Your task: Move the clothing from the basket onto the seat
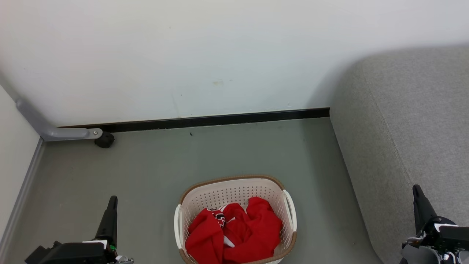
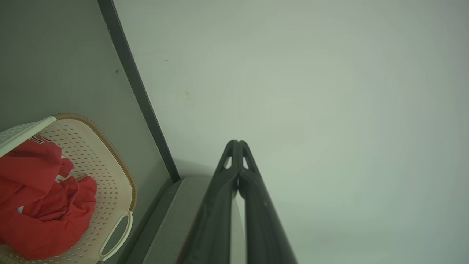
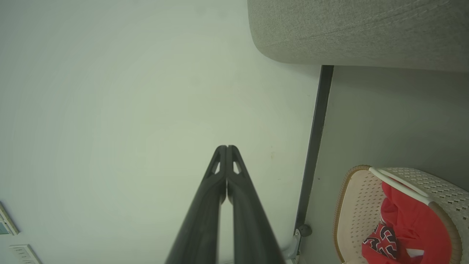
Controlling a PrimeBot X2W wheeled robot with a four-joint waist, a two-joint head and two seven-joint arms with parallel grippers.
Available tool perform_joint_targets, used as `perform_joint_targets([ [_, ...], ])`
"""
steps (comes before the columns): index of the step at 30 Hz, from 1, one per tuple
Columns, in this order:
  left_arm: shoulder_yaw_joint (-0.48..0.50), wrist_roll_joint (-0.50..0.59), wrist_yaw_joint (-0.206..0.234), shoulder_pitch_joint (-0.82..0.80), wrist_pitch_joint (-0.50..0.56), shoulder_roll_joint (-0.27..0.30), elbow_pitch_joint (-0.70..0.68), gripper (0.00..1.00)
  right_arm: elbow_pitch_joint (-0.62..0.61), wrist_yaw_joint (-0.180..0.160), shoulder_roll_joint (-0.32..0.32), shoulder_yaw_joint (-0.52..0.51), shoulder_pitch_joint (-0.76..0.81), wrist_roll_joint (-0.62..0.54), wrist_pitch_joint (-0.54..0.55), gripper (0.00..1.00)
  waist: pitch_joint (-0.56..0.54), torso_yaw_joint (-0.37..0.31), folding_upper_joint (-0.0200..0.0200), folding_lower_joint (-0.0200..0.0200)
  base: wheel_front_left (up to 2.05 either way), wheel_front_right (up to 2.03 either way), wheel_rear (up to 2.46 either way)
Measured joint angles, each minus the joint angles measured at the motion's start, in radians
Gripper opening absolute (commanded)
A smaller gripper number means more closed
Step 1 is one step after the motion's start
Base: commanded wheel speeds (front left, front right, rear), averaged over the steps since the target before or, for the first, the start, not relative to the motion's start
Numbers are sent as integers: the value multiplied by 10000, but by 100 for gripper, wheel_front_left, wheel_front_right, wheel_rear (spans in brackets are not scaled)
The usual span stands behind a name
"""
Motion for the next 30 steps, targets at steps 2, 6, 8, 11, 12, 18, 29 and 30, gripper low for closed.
perform_joint_targets([
  [2, 0, 0, 0, 0, 0, 0, 0, 0, 0, 0, 0, 0, 0, 0, 0, 0, 0, 0, 0, 0, 0, 0, 0],
  [6, 0, 0, 0, 0, 0, 0, 0, 0, 0, 0, 0, 0, 0, 0, 0, 0, 0, 0, 0, 0, 0, 0, 0],
  [8, 0, 0, 0, 0, 0, 0, 0, 0, 0, 0, 0, 0, 0, 0, 0, 0, 0, 0, 0, 0, 0, 0, 0],
  [11, 0, 0, 0, 0, 0, 0, 0, 0, 0, 0, 0, 0, 0, 0, 0, 0, 0, 0, 0, 0, 0, 0, 0],
  [12, 0, 0, 0, 0, 0, 0, 0, 0, 0, 0, 0, 0, 0, 0, 0, 0, 0, 0, 0, 0, 0, 0, 0],
  [18, 0, 0, 0, 0, 0, 0, 0, 0, 0, 0, 0, 0, 0, 0, 0, 0, 0, 0, 0, 0, 0, 0, 0],
  [29, 0, -2, 0, 0, 0, 0, 0, 0, 0, 0, 0, 0, 0, 0, 0, 0, 0, 0, 0, 0, 0, 0, 0],
  [30, 0, 0, 0, 0, 0, 0, 0, 0, 0, 0, 0, 0, 0, 0, 0, 0, 0, 0, 0, 0, 0, 0, 0],
])
